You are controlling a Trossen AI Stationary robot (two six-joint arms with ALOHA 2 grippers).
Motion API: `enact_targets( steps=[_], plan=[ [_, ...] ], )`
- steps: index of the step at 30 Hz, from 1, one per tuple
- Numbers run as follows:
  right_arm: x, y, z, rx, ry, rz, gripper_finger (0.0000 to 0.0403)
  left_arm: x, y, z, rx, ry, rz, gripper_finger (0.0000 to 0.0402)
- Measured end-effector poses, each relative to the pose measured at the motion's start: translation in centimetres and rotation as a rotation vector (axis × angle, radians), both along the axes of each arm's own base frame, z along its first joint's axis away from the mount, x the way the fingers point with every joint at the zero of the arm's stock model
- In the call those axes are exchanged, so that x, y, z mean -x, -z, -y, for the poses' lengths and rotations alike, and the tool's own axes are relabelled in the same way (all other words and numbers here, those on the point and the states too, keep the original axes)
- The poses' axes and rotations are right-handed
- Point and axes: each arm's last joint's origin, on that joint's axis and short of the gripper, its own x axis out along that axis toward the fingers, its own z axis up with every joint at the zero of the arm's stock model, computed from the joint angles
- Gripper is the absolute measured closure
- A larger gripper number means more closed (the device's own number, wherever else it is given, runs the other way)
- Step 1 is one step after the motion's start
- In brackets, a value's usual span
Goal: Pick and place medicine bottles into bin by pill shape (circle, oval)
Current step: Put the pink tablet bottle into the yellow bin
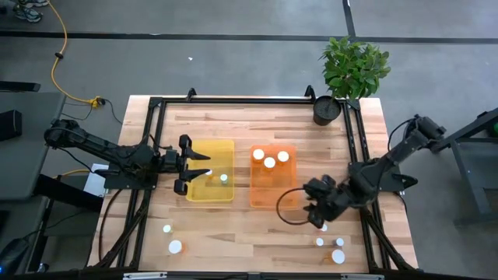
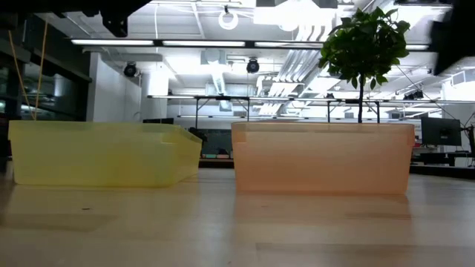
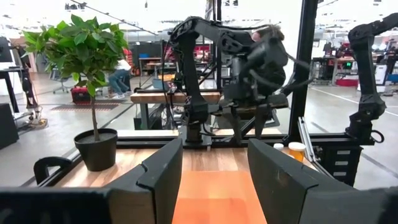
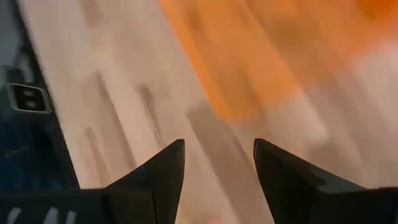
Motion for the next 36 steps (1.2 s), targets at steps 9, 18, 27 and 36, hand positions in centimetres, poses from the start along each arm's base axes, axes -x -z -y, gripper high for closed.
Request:
enact_targets(
  steps=[9,18,27,36],
  plan=[
    [2.8,2.6,-1.8,-0.238,0.256,-0.22,0.0217,0.0,0.1,0.0,-0.002,0.0,-0.009,0.0232],
    [2.2,4.5,-3.6,-0.293,0.282,-0.323,0.0217,0.0,0.1,0.0,-0.001,0.0,-0.014,0.0232],
    [1.8,5.6,-4.2,-0.303,0.29,-0.388,0.0217,0.0,0.1,0.0,-0.002,0.0,-0.014,0.0232],
    [1.6,5.6,-4.3,-0.317,0.286,-0.371,0.0217,0.0,0.1,0.0,-0.002,0.0,-0.013,0.0232]
  ],
)
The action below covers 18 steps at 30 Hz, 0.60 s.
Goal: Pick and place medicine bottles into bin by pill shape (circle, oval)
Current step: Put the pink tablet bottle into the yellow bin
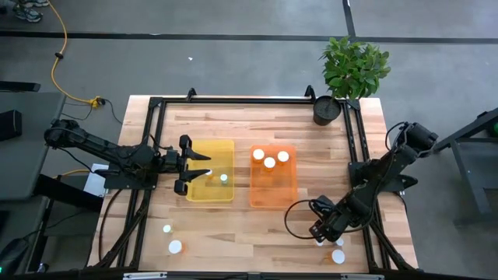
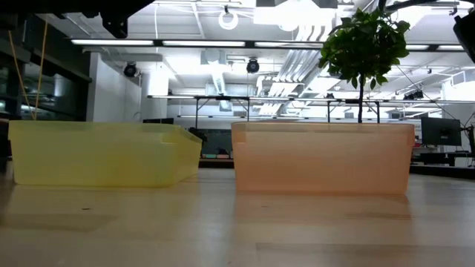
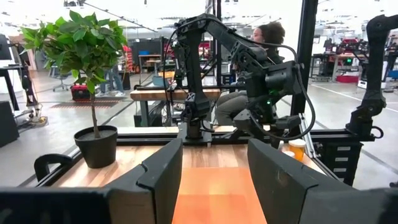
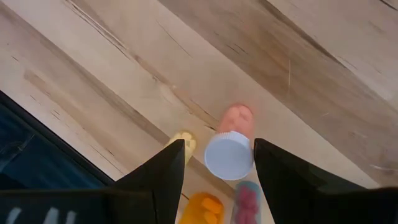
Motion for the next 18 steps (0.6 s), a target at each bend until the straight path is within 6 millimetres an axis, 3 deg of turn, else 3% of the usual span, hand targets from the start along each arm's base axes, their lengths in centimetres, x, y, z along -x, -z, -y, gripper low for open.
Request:
enact_targets(
  steps=[18],
  plan=[
    [0.0,0.0,0.0,0.0,0.001,-0.001,0.0232,0.0,0.0,0.0,0.0,0.0,0.0,0.0232]
  ],
)
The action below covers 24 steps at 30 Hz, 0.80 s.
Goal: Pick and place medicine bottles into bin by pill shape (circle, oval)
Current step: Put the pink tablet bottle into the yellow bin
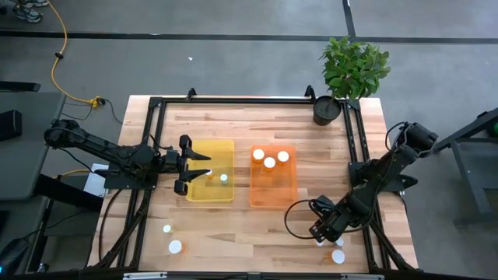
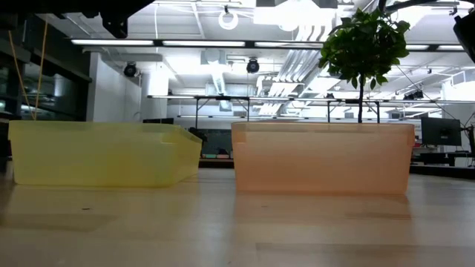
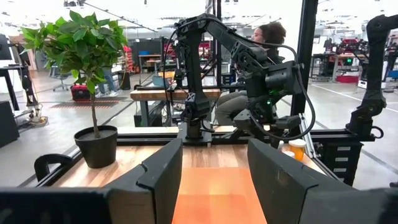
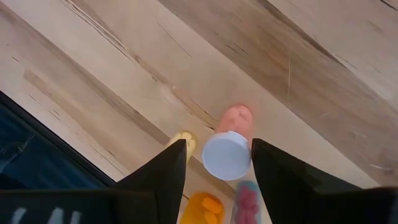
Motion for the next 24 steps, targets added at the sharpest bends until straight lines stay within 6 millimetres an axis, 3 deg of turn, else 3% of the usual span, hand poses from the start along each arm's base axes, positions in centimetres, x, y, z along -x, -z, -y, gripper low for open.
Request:
enact_targets(
  steps=[12,24],
  plan=[
    [-0.03,-0.04,-0.01,-0.003,0.001,0.002,0.0313,0.0,0.0,0.0,0.0,0.0,0.0,0.0232],
    [-0.01,-0.05,0.0,-0.004,0.001,-0.001,0.0325,0.0,0.0,0.01,0.0,0.0,0.0,0.0232]
  ],
)
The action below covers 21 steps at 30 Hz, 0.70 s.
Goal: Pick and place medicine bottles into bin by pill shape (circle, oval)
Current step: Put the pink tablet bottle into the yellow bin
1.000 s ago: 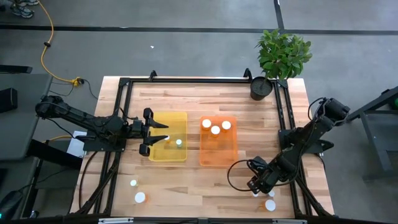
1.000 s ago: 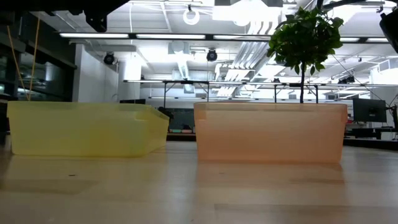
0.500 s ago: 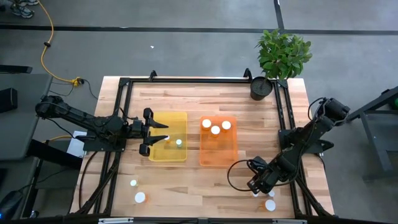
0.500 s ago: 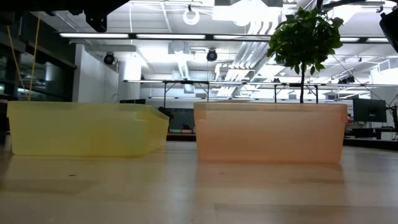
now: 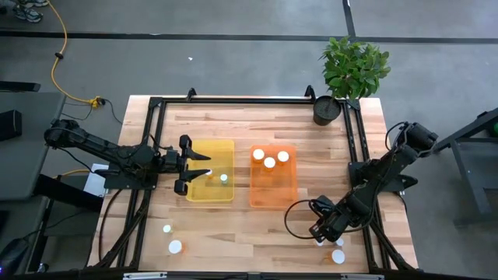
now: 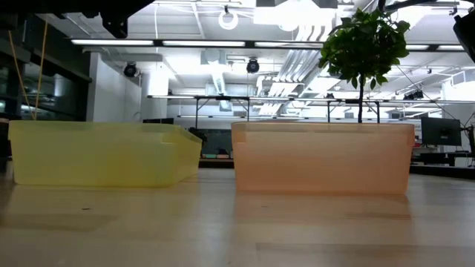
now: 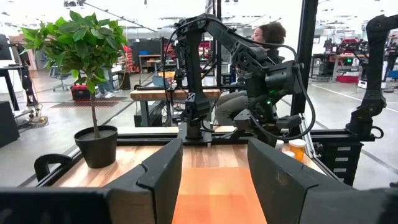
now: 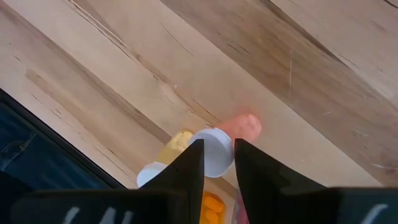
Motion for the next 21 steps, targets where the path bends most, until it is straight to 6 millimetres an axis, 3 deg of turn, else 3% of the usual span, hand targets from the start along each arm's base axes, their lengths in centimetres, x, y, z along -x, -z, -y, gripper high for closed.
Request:
enact_targets(
  steps=[21],
  plan=[
    [0.23,0.1,0.24,0.036,-0.05,-0.015,0.0325,0.0,0.0,0.0,0.0,0.0,0.0,0.0232]
  ],
)
